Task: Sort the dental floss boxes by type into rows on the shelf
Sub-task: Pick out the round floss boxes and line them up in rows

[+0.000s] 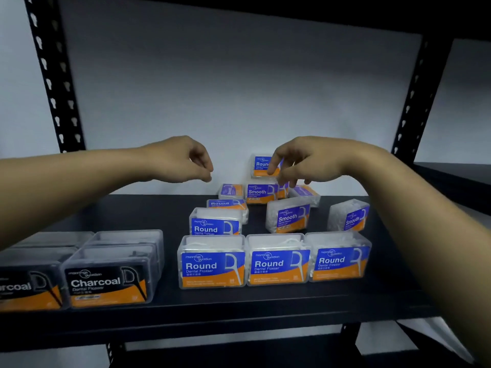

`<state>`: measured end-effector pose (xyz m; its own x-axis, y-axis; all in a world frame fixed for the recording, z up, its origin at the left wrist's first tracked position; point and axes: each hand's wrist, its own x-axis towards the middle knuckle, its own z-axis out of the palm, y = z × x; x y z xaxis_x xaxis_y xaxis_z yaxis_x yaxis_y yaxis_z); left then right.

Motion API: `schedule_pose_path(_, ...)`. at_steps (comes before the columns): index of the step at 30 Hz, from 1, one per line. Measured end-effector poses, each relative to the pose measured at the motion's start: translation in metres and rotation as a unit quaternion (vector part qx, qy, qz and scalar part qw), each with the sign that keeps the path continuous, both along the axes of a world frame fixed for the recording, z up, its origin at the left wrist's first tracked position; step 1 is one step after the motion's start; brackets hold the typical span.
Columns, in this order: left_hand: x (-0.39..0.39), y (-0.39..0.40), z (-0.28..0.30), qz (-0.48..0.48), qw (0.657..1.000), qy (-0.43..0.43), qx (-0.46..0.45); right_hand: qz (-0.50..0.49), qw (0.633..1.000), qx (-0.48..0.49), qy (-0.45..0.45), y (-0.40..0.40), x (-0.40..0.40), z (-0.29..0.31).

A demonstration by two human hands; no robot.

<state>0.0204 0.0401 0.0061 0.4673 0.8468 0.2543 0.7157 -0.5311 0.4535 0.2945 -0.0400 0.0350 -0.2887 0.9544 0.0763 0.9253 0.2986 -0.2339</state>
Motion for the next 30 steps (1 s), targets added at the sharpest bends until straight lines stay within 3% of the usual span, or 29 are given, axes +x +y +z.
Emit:
schedule_pose_path(8,0.021,0.011,-0.002,0.014,0.996,0.091,-0.012,-0.003,0.996,0.053,-0.065,0.034,0.023,-0.011)
schedule_pose_path(15,0.046,0.013,-0.006,-0.006,0.981,0.181,-0.072,0.075,0.987,-0.113,-0.083,0.038,0.023,-0.019)
schedule_pose_path(19,0.06,0.017,-0.014,-0.004,0.974,0.208,-0.085,0.1,0.98,-0.092,-0.147,0.043,0.026,-0.037)
schedule_pose_path(25,0.076,0.02,-0.019,0.023,0.966,0.234,-0.105,0.057,0.971,-0.077,-0.219,0.06,0.049,-0.033)
schedule_pose_path(30,0.086,0.019,-0.015,0.05,0.957,0.254,-0.131,0.056,0.968,-0.102,-0.221,0.073,0.054,-0.031)
